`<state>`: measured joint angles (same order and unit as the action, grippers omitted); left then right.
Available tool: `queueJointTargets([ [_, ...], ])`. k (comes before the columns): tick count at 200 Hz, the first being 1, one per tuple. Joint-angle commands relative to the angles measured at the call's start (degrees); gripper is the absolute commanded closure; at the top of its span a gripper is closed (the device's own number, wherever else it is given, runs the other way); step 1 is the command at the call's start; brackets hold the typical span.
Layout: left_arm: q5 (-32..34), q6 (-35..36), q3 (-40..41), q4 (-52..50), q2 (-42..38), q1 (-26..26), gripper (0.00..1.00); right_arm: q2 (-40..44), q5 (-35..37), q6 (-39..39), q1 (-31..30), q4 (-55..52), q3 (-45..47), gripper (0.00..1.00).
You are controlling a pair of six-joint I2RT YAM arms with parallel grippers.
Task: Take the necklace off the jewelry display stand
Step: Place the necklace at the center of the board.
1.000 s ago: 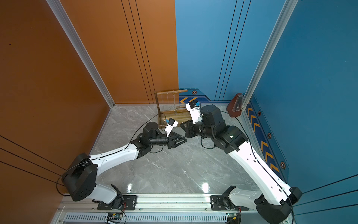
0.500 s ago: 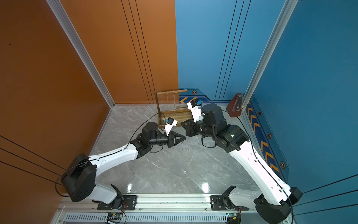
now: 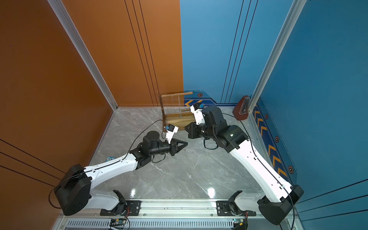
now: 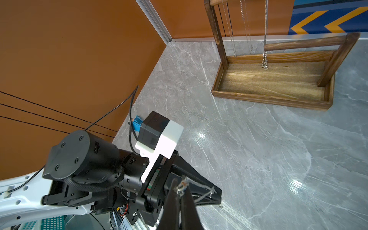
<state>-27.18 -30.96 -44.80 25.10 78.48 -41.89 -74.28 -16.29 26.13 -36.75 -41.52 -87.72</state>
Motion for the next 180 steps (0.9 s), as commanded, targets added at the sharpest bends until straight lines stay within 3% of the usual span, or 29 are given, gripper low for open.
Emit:
queueJointTargets([
  [1,3.09,-2.13,2.55,0.67,-1.81,-0.63,0.88,-0.56,1.08,1.98,-0.74,1.20,-0.78,1.00],
  [52,6.25,-4.05,8.97,0.74,-5.43,-0.74,0.86,-3.31,1.21,2.65,-3.04,2.66,-0.78,1.00],
  [66,7.48,-3.61,10.84,0.74,-7.12,-0.58,0.61,-3.53,1.14,2.63,-3.06,2.89,-0.85,1.00],
  [94,10.10,-2.28,13.86,0.78,-10.49,0.42,0.32,-3.62,1.12,2.69,-5.41,2.93,-1.12,1.00],
  [143,7.31,0.40,13.45,0.78,-10.76,3.76,0.25,-2.90,0.95,2.70,-6.05,2.85,-0.78,1.00],
  [180,-2.35,2.63,12.01,5.25,-7.48,6.45,0.23,-2.04,0.12,2.79,-6.06,2.68,-0.68,1.00],
])
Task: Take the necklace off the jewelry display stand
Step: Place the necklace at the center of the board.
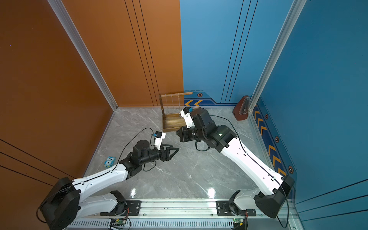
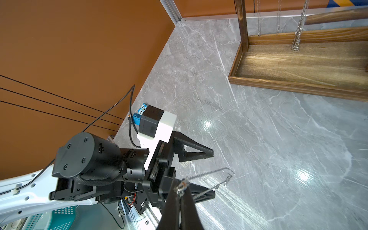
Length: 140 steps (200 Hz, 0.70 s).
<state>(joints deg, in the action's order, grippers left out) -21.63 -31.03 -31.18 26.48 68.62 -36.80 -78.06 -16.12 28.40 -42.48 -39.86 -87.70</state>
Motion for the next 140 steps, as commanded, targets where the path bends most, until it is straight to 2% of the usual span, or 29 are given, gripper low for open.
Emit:
queueJointTargets([
  [1,-8.21,2.76,-1.70,3.99,2.47,1.37,0.23,1.76,-0.10,0.51,-0.33,1.01,-0.67,1.00],
  [10,-11.24,3.43,-2.98,4.11,4.23,1.54,0.23,1.98,-0.31,0.43,-0.27,0.84,-0.71,1.00],
  [20,-14.52,4.27,-4.41,4.19,6.22,1.51,0.27,2.18,-0.53,0.29,-0.24,0.68,-0.71,1.00],
  [36,-16.33,5.86,-5.14,4.46,7.72,1.01,0.29,2.66,-0.68,0.16,0.18,0.16,-0.46,1.00],
  [96,-17.26,7.12,-4.64,6.87,6.73,0.86,0.26,4.15,-2.29,0.16,1.86,-0.24,0.60,1.00],
  [140,-15.59,7.53,-6.42,6.83,7.15,-0.01,0.24,4.61,-3.31,-0.03,1.89,-0.40,0.61,1.00],
])
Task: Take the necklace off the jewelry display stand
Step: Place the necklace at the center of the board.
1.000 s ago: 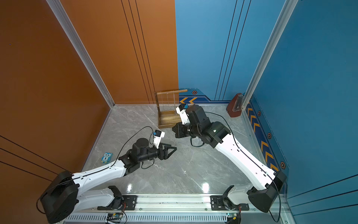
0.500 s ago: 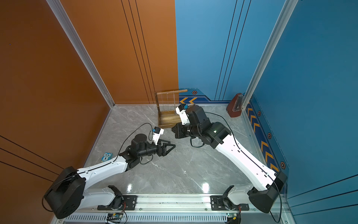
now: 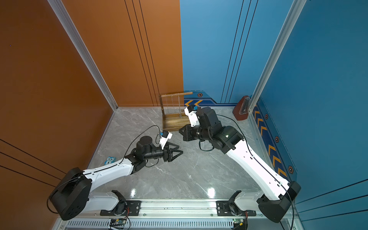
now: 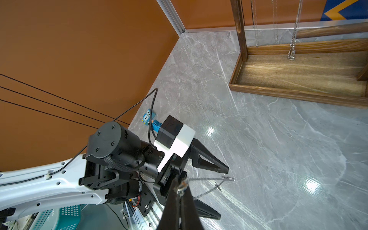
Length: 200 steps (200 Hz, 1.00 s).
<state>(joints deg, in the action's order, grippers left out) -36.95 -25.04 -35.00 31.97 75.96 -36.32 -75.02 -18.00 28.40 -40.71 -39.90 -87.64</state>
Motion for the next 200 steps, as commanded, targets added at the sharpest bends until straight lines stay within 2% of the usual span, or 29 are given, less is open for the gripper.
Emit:
queueJointTargets([
  [1,-0.16,1.60,-2.60,1.34,-0.20,-0.46,0.23,1.60,-1.43,-0.02,0.07,-0.35,0.54,1.00],
  [48,0.37,2.00,-3.61,1.34,0.76,1.34,0.24,2.42,-1.78,0.05,0.10,-0.62,0.47,1.00],
  [126,-3.36,2.69,-9.27,1.34,3.82,-1.15,0.25,2.29,-2.31,0.07,2.04,-0.95,-0.08,1.00],
  [177,-4.98,2.97,-11.40,1.34,5.66,-1.17,0.31,2.21,-3.30,0.07,2.29,-1.00,-0.34,1.00],
  [200,-5.76,2.84,-12.17,1.34,6.12,-1.30,0.40,2.18,-3.96,0.24,2.63,-0.97,-0.43,1.00],
])
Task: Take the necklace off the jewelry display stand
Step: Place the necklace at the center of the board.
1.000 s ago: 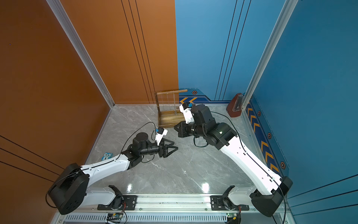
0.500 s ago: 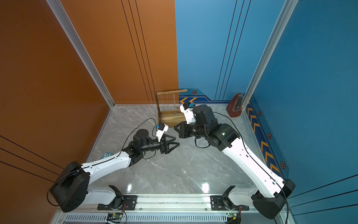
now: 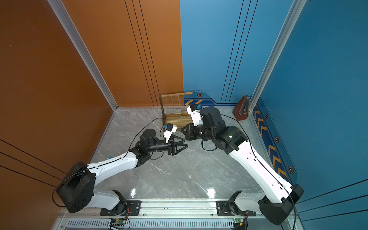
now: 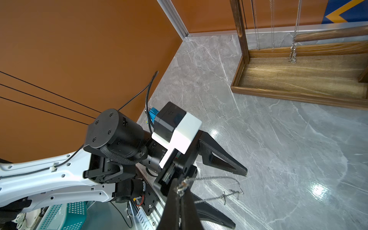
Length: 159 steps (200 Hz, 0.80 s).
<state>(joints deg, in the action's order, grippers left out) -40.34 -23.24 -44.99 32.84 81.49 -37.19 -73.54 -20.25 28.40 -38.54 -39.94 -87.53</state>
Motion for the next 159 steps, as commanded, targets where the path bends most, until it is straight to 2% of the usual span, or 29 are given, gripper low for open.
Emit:
queueJointTargets([
  [1,-2.37,1.03,-2.15,0.47,0.60,-0.43,0.40,0.64,-1.76,0.20,0.48,-0.92,-0.54,1.00],
  [71,-2.49,0.48,-1.88,0.47,0.07,-1.11,0.59,0.17,-2.16,0.77,1.46,-0.92,-1.11,1.00],
  [91,-2.08,0.39,-1.26,0.47,-0.02,-1.31,0.74,-0.25,-2.38,0.82,1.54,-0.90,-1.45,1.00],
  [124,-0.46,0.04,-0.19,0.47,-0.52,-1.64,0.91,-0.94,-2.25,0.85,1.51,-0.88,-1.59,1.00],
  [144,1.37,0.04,0.90,0.47,-1.24,-1.74,0.98,-1.23,-1.75,0.86,1.47,-0.92,-1.53,1.00],
  [159,3.04,-0.35,1.72,0.47,-1.58,-1.70,1.00,-1.50,-1.34,0.86,1.48,-0.91,-1.41,1.00],
])
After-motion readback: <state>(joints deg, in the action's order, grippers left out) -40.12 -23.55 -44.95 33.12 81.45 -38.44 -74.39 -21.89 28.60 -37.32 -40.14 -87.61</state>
